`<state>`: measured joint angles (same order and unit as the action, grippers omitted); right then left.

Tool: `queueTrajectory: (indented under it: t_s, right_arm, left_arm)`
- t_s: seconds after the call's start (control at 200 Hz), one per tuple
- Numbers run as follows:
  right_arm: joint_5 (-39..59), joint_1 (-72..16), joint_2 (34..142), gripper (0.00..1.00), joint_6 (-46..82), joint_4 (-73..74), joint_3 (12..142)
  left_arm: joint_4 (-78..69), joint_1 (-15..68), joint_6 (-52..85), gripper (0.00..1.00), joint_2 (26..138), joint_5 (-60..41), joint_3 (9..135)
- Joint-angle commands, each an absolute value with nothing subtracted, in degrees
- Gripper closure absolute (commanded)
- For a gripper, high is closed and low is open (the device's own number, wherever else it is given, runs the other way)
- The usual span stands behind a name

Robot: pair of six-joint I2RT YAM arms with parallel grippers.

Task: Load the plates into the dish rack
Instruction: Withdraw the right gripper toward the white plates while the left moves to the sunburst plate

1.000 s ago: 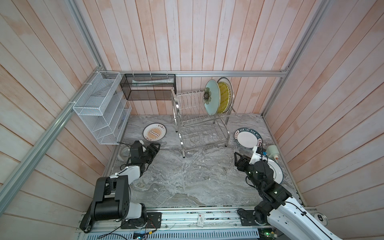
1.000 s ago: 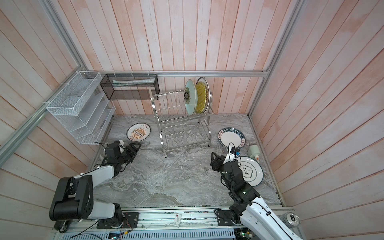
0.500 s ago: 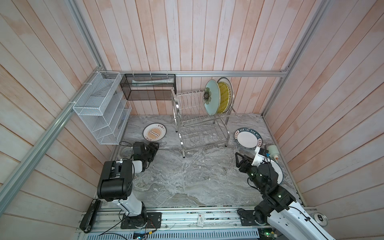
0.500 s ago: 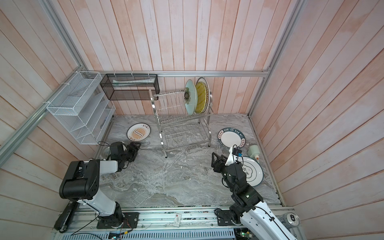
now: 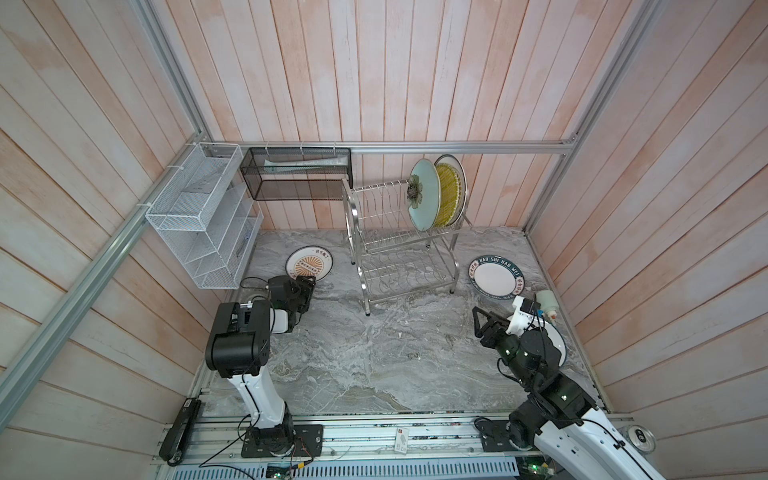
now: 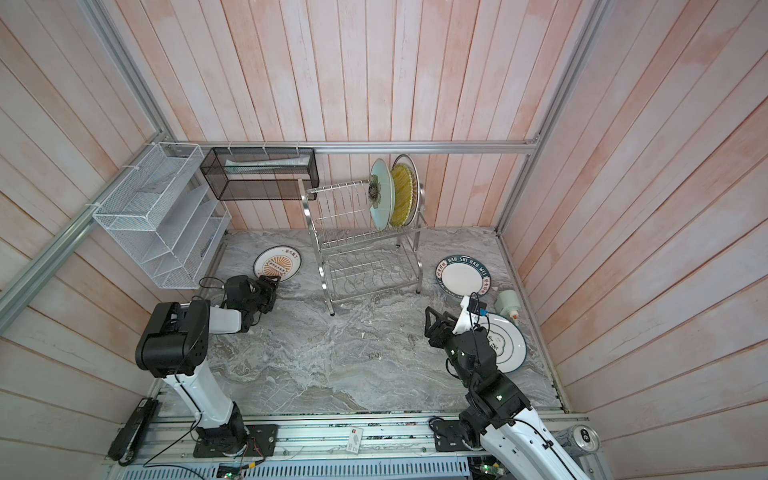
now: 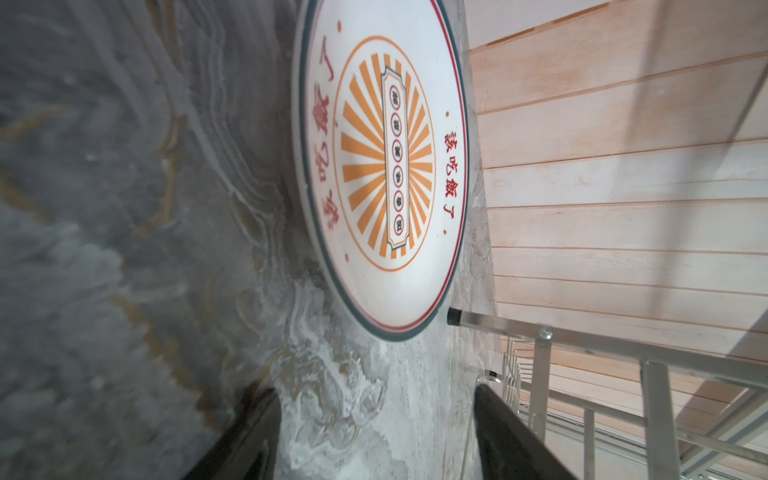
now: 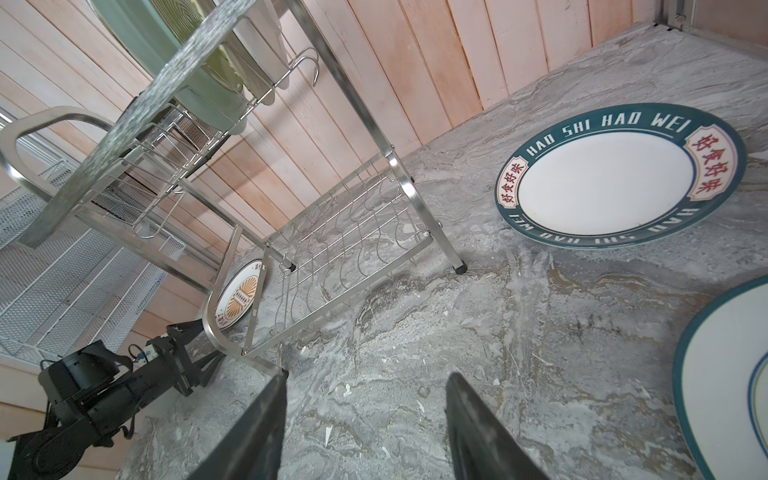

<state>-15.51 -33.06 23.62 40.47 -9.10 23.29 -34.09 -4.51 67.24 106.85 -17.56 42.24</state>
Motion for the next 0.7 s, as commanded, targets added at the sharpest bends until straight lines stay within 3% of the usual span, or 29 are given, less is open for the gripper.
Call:
queueTrajectory:
  t_s: [0.0, 0.695]
  right_arm:
    - [-14.8, -32.8, 22.6, 0.38, 40.8, -10.7, 23.4]
    - [-14.8, -32.8, 21.5, 0.39, 40.6, -11.4, 23.2]
  left_arm:
    - [-31.4, -4.9, 69.3, 0.27, 110.5, -16.8, 44.1]
    - [-27.3, -5.0, 71.3, 0.42, 116.4, -16.4, 50.2]
